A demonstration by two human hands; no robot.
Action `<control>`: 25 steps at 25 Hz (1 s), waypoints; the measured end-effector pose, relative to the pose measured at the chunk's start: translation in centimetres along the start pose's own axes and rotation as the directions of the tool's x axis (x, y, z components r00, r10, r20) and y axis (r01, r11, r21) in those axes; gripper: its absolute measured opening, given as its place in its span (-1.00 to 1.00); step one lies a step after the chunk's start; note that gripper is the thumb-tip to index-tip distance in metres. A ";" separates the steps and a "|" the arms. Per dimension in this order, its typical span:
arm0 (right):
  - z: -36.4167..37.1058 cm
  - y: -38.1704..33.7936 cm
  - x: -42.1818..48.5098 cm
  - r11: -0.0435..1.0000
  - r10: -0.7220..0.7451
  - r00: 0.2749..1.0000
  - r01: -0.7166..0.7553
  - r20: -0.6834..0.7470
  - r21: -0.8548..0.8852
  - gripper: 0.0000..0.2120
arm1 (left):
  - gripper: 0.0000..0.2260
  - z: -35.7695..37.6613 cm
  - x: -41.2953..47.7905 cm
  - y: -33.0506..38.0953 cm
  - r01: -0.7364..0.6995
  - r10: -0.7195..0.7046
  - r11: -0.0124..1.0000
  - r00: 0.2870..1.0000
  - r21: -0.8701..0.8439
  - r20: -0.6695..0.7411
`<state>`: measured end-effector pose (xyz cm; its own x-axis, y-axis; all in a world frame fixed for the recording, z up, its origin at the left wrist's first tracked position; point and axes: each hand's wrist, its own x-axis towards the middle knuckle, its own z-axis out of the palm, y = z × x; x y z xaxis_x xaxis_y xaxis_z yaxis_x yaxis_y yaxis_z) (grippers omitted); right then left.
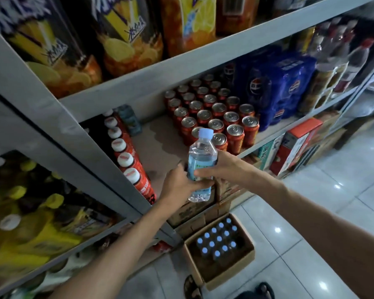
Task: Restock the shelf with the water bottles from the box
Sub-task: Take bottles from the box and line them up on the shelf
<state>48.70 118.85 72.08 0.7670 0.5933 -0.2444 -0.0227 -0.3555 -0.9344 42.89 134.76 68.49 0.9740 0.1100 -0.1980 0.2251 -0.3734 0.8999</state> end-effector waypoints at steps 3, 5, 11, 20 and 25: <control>0.0 1.3 3.3 0.999 0.039 0.998 -0.039 0.048 0.003 -0.71 | -0.42 -0.3 2.0 -0.9 0.008 -0.011 0.999 0.997 -0.036 -0.079; -0.1 1.8 5.5 0.996 0.013 1.000 -0.011 0.026 -0.085 -0.65 | -0.36 -0.7 3.1 -1.5 0.069 -0.073 0.997 0.991 -0.047 -0.110; 0.6 1.9 16.0 0.895 -0.099 0.985 0.027 -0.141 -0.445 -0.41 | -0.13 -0.5 8.1 -5.0 0.448 -0.439 0.839 0.893 0.309 -0.102; 3.1 0.3 29.4 0.795 -0.227 0.966 0.111 -0.122 -0.597 -0.36 | 0.10 -1.2 13.1 -9.1 0.559 -0.668 0.549 0.740 0.622 -0.075; 5.8 1.2 32.3 0.904 -0.108 0.981 0.030 -0.160 -0.425 -0.38 | 0.15 -1.6 13.9 -9.5 0.483 -0.647 0.523 0.762 0.702 -0.042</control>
<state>69.69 141.77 61.52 0.8576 0.5051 -0.0971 0.2757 -0.6107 -0.7423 54.24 141.32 57.81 0.5953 0.3638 -0.7164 0.6058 -0.7890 0.1027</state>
